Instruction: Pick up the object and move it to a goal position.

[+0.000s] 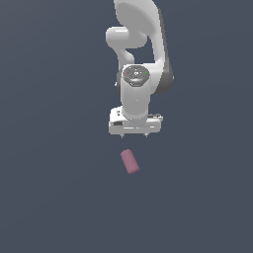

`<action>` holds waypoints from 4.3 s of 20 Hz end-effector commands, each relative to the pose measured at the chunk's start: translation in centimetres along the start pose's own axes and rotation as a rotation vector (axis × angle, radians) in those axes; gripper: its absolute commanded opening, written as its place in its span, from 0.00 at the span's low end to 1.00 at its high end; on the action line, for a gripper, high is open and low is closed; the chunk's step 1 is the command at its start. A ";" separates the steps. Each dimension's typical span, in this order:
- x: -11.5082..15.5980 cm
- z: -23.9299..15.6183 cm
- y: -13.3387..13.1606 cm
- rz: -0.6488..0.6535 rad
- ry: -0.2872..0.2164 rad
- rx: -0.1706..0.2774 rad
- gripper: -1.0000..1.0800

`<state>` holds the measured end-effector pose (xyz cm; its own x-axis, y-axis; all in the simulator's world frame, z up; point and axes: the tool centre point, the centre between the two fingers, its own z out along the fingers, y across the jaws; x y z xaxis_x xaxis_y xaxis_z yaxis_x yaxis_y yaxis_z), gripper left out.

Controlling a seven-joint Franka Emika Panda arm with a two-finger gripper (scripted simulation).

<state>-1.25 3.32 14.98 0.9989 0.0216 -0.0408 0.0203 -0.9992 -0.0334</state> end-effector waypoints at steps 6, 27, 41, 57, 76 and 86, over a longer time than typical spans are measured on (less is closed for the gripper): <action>0.5 -0.3 0.3 -0.004 0.012 0.003 0.96; 3.4 2.8 1.3 -0.160 0.030 -0.018 0.96; 6.1 8.0 2.1 -0.367 0.034 -0.040 0.96; 6.1 12.6 2.3 -0.370 0.034 -0.040 0.96; 6.2 13.0 2.4 -0.371 0.034 -0.040 0.00; 4.0 11.5 5.0 -0.371 0.034 -0.040 0.00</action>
<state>2.79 -0.56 2.83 0.9237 0.3832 -0.0005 0.3832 -0.9237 -0.0008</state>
